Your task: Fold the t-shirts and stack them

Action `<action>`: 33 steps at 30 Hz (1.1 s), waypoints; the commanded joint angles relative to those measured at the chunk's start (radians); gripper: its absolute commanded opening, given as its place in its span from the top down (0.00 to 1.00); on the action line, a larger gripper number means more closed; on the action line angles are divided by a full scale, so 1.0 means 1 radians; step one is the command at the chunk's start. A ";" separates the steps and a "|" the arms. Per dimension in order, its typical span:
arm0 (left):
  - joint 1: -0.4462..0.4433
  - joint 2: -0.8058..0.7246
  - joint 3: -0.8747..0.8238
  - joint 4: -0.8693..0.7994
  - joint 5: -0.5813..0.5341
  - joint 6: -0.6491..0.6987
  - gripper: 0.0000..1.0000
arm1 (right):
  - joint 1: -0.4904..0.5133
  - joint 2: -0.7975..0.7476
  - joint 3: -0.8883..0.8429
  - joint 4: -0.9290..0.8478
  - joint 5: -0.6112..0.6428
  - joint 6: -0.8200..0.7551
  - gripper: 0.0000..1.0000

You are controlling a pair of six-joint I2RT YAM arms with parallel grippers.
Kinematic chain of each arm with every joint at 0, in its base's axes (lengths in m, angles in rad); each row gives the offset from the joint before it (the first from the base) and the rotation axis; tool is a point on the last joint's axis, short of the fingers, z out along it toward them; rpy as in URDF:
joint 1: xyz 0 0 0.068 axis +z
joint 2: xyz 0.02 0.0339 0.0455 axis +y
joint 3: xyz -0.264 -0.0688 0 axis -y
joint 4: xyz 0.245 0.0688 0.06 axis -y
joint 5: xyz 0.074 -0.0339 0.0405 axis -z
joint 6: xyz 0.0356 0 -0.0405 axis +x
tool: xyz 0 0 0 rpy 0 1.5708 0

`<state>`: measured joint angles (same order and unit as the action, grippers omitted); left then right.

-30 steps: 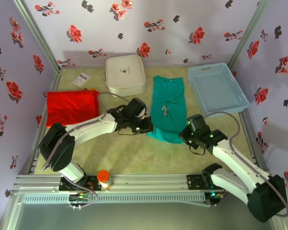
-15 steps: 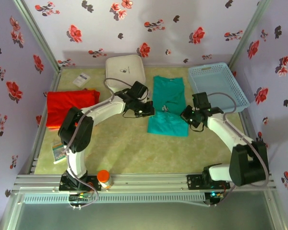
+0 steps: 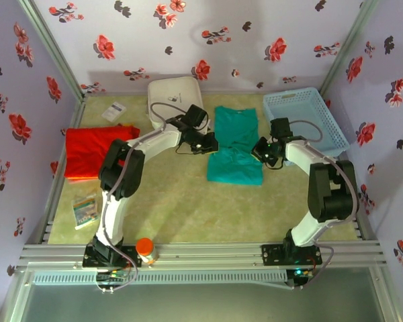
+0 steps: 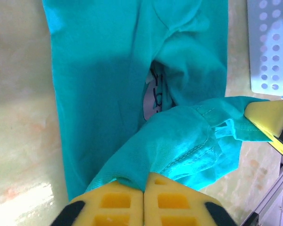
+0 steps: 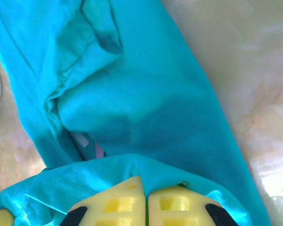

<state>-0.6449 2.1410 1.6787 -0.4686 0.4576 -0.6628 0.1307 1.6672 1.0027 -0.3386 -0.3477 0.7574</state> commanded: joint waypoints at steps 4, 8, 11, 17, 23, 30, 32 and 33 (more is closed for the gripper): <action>0.032 0.096 0.128 -0.052 0.035 0.080 0.68 | -0.037 0.104 0.080 0.075 -0.041 -0.024 0.53; 0.056 0.065 0.121 -0.073 0.035 0.100 0.55 | -0.039 0.080 0.089 0.069 -0.054 -0.040 0.42; 0.072 -0.012 0.050 -0.068 0.029 0.110 0.48 | -0.039 0.016 0.069 0.019 -0.016 -0.060 0.32; 0.075 -0.176 -0.139 -0.032 0.025 0.105 0.48 | -0.036 -0.147 -0.016 -0.056 0.009 -0.065 0.21; 0.041 -0.279 -0.276 -0.006 0.027 0.081 0.50 | 0.003 -0.239 -0.090 0.009 -0.081 -0.012 0.24; -0.051 -0.310 -0.352 0.020 -0.051 0.031 0.51 | 0.086 -0.152 -0.072 0.076 -0.085 0.079 0.22; -0.067 -0.308 -0.372 0.033 -0.059 0.017 0.51 | 0.103 -0.109 -0.066 0.120 -0.101 0.111 0.22; -0.076 -0.310 -0.383 0.041 -0.062 0.011 0.51 | 0.111 -0.086 -0.059 0.141 -0.104 0.123 0.22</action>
<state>-0.7067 1.8629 1.3216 -0.4530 0.4286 -0.6220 0.2241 1.5284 0.9249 -0.2653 -0.4232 0.8154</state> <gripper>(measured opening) 0.495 0.780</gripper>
